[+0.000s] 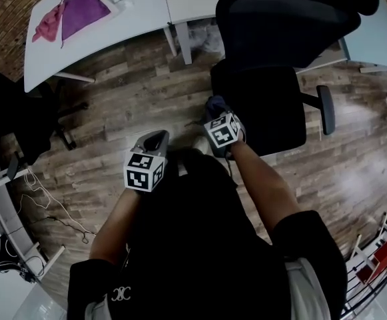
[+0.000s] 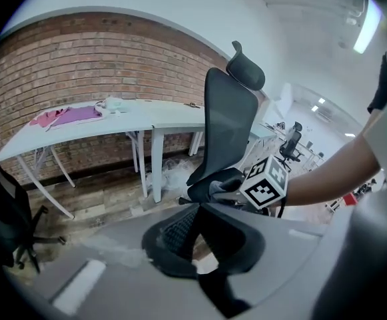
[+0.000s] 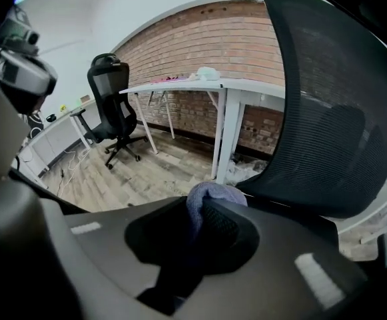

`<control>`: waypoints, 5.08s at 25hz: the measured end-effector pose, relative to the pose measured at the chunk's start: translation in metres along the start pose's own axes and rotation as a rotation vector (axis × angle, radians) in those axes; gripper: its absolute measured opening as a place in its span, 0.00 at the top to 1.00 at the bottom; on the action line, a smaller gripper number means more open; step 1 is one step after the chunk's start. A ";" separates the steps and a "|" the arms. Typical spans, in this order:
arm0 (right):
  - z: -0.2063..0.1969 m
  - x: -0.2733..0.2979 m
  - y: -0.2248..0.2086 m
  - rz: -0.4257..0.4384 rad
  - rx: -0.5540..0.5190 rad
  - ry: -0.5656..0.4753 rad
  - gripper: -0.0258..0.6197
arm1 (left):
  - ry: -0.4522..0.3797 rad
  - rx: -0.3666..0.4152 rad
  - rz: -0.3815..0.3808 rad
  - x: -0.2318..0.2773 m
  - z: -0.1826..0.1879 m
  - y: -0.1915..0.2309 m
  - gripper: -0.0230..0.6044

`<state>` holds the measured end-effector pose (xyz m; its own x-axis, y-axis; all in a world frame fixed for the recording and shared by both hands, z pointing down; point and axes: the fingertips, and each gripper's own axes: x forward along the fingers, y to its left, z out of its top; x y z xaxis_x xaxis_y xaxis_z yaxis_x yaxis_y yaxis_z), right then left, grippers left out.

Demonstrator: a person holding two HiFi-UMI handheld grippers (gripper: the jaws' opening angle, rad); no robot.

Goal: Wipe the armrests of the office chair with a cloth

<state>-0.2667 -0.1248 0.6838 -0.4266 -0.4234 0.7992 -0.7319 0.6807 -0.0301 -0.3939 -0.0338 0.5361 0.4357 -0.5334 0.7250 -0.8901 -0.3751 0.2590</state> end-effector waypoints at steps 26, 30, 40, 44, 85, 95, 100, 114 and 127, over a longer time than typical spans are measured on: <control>-0.073 -0.045 0.082 -0.344 0.526 0.084 0.85 | 0.113 0.248 -0.316 -0.003 -0.011 0.105 0.96; -0.070 -0.041 0.115 -0.387 0.601 0.096 0.85 | 0.120 0.303 -0.365 -0.009 -0.012 0.133 0.96; -0.051 -0.018 0.131 -0.643 0.666 -0.047 0.86 | 0.109 0.257 -0.331 -0.017 -0.022 0.196 0.96; -0.057 -0.009 0.100 -0.797 0.770 -0.098 0.86 | 0.127 0.235 -0.316 -0.013 -0.041 0.213 0.96; -0.151 0.131 0.031 -0.941 1.020 0.030 0.85 | 0.381 0.132 -0.249 -0.013 -0.185 0.240 0.96; -0.144 0.044 0.042 -1.026 1.233 -0.257 0.86 | 0.348 0.201 -0.307 -0.021 -0.156 0.212 0.96; -0.112 0.023 0.055 -1.006 1.230 -0.344 0.86 | 0.316 0.247 -0.312 -0.030 -0.136 0.209 0.96; -0.016 -0.047 0.106 -0.834 0.975 -0.363 0.85 | 0.159 0.298 -0.354 -0.040 -0.058 0.184 0.96; 0.095 -0.167 0.112 -0.847 0.725 -0.526 0.85 | -0.052 0.327 -0.436 -0.029 0.061 0.140 0.96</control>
<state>-0.3281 -0.0344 0.4900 0.2868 -0.8729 0.3947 -0.9357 -0.3436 -0.0799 -0.5233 -0.1174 0.5122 0.7682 -0.3094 0.5605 -0.5411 -0.7816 0.3102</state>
